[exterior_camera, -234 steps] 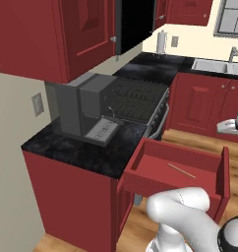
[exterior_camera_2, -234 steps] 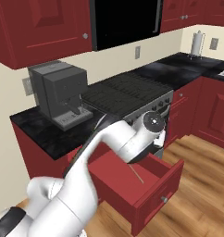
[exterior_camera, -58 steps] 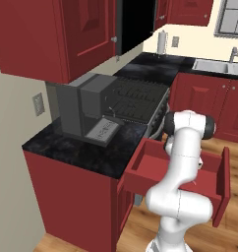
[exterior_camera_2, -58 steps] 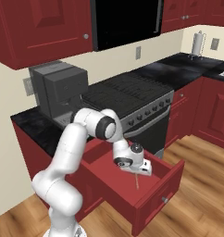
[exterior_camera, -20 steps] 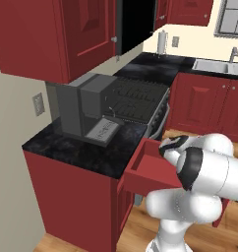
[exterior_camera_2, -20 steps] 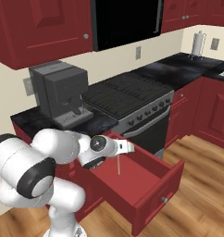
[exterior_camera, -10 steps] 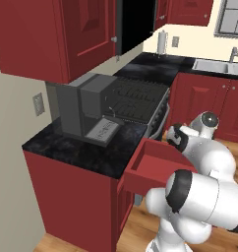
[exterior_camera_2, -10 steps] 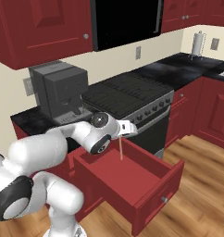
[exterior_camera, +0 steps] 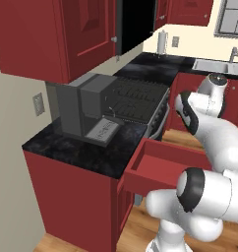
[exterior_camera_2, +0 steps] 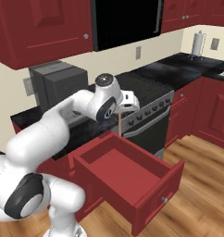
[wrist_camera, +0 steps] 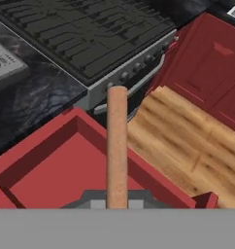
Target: Take a straw from the drawer in front and place it inside the glass cup on the dining counter.
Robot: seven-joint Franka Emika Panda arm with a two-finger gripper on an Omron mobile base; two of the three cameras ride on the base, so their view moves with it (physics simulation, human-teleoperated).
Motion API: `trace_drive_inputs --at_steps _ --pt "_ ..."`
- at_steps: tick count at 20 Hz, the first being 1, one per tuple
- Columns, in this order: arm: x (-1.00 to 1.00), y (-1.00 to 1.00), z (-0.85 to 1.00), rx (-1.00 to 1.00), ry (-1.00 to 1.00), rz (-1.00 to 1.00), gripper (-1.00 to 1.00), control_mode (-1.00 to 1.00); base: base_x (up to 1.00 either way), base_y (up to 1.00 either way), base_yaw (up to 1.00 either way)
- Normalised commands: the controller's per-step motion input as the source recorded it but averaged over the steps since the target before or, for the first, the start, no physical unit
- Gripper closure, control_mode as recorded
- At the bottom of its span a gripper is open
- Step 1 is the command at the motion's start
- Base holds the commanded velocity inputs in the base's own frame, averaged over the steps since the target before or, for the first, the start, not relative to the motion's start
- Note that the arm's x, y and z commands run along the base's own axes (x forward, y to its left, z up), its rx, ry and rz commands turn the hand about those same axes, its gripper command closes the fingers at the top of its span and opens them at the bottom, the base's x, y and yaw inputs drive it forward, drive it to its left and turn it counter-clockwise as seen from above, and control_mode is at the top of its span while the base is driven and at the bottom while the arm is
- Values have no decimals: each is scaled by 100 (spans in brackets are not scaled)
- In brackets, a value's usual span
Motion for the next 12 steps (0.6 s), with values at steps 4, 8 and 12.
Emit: trace_drive_inputs --at_steps 4,8,12 --pt "-65 7 79 4 0 -14 100 -100 0 0 0" --pt "-60 19 48 1 -4 -22 100 -100 0 0 0" --pt "-26 12 13 1 0 -19 100 -100 0 0 0"
